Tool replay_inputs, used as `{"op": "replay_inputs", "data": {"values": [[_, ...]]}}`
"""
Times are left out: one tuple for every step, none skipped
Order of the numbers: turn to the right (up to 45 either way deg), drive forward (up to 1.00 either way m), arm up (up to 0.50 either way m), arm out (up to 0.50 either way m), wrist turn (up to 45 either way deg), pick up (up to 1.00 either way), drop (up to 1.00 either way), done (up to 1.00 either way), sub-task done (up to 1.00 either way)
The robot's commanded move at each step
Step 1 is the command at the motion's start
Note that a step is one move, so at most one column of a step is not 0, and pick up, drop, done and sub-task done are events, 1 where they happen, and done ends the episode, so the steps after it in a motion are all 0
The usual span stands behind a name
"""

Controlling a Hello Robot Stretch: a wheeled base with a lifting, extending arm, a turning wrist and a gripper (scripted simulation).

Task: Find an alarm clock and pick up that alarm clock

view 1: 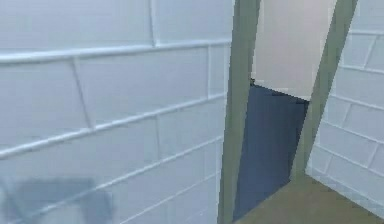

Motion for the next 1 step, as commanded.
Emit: {"op": "replay_inputs", "data": {"values": [[24.0, 0.0, 0.0, 0.0, 0.0, 0.0, 0.0, 0.0, 0.0]]}}
